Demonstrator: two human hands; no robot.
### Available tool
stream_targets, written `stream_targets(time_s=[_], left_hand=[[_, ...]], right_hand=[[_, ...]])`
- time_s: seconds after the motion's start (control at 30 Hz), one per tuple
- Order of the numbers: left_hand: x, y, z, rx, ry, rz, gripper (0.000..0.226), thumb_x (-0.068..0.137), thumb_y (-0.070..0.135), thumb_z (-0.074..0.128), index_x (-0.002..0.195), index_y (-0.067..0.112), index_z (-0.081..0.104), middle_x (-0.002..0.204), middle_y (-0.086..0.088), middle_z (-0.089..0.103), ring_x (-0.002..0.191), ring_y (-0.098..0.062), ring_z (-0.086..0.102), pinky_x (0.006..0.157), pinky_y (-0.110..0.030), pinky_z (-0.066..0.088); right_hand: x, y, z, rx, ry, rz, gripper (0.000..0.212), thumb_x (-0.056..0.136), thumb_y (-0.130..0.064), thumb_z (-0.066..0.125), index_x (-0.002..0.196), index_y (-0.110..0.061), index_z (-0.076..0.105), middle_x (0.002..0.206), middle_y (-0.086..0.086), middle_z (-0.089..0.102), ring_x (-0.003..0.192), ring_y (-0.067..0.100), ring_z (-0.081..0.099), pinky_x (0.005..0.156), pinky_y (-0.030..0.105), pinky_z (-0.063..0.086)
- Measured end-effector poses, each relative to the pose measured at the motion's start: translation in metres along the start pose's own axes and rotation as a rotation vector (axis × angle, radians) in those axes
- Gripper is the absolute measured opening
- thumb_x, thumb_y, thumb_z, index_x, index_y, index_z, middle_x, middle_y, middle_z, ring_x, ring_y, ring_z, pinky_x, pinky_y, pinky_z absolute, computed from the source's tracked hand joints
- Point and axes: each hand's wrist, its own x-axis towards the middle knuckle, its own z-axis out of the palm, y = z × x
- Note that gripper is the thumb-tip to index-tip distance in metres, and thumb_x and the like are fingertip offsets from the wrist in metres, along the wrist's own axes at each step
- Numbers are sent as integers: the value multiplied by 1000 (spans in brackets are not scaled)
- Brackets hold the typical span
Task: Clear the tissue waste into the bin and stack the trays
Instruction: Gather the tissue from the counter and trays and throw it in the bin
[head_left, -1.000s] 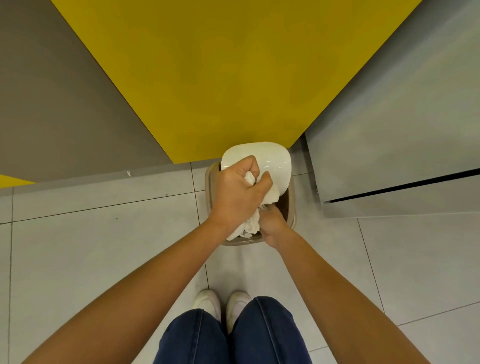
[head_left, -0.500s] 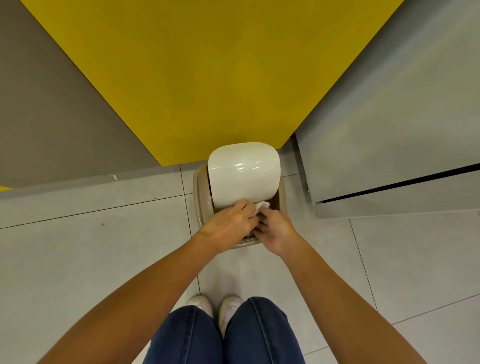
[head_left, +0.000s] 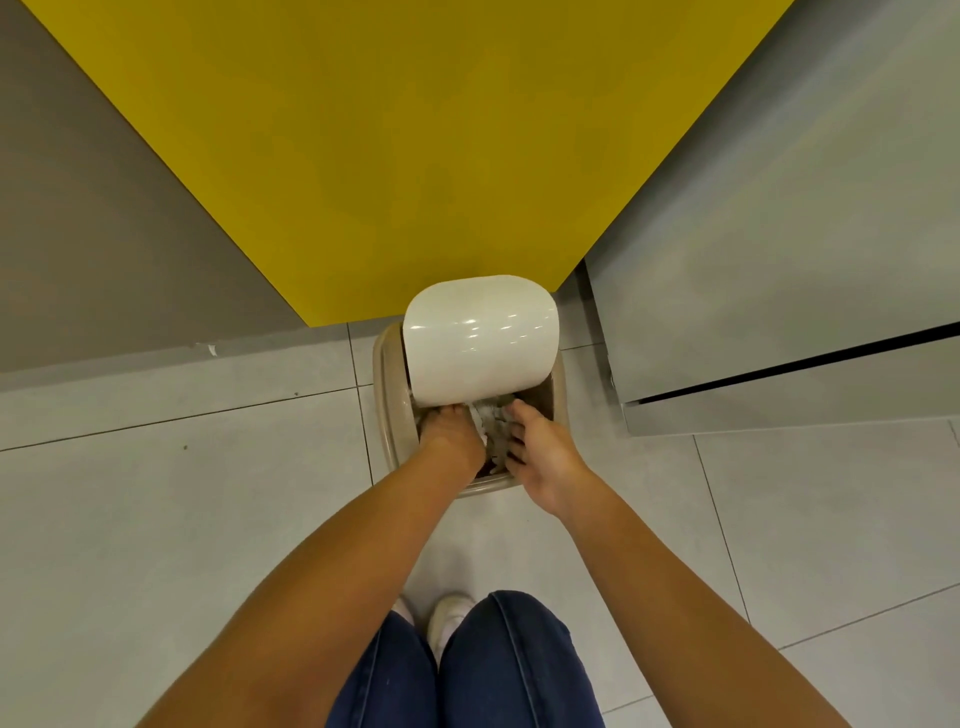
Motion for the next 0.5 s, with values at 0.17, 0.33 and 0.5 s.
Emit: stream_targets(time_s=[0.17,0.33,0.5], left_hand=[[-29,0,-11,-152,169,90,51,96,15,44,142,-1,28,141,-20,38,127,-33,41,103,-36,39],[-72,-23,-33,-401,351,98,44,83,-2,58,126,9,53,119,-13,58,108,-28,58,89,-34,49],[-136,-40,-49,-726,466,19,40,90,1,50,126,18,57,118,-7,63,106,-22,60,88,-28,47]], right_hand=[[-18,-3,3,3,11,-14,38,99,-28,43,133,-12,48,136,6,52,122,20,49,97,30,39],[-65,-19,7,-88,24,-22,37,99,-29,43,132,-14,48,137,5,49,121,20,46,95,29,35],[-123,-38,14,-200,45,-46,44,98,-34,44,138,-17,44,140,4,44,125,22,42,98,31,35]])
